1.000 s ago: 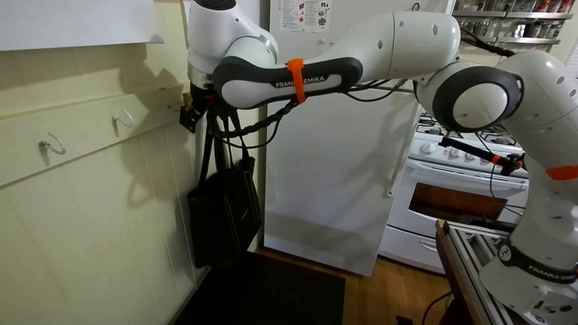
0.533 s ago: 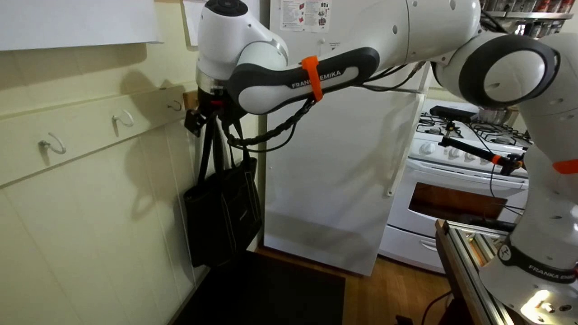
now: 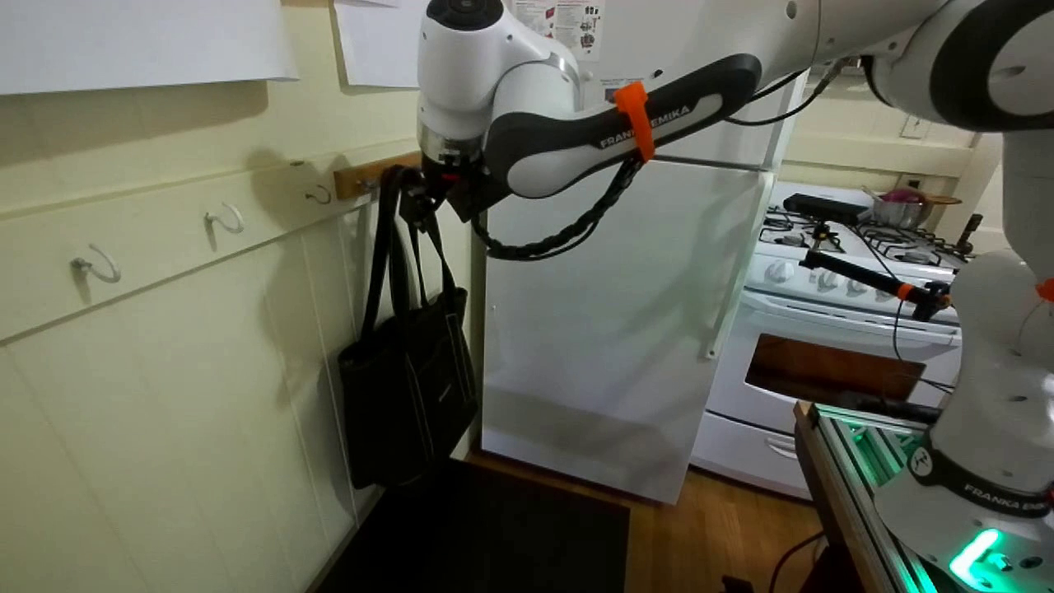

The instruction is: Move the bag to the second hook from the initial one

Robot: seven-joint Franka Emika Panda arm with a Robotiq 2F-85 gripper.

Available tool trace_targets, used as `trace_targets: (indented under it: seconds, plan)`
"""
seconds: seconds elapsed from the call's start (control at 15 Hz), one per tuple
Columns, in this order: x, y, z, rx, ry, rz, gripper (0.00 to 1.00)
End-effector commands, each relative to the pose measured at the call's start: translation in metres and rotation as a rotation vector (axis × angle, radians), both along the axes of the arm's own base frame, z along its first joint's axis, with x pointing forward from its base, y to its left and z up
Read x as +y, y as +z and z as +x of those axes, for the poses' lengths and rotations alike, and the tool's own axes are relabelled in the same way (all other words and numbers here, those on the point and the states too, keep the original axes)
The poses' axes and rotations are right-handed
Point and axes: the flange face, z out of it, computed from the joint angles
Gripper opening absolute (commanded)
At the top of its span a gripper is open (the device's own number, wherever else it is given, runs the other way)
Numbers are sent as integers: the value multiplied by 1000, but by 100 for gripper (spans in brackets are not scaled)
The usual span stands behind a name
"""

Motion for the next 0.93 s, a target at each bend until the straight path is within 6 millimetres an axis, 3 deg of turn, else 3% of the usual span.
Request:
trace_targets:
  seconds: [0.0,0.4,0.87]
  plan:
    - [4,-4,-52,-4,-41,-1,100]
    - [6,-18,-115,-4,-91,2,100]
    - [9,-25,-155,7,-109,25,100]
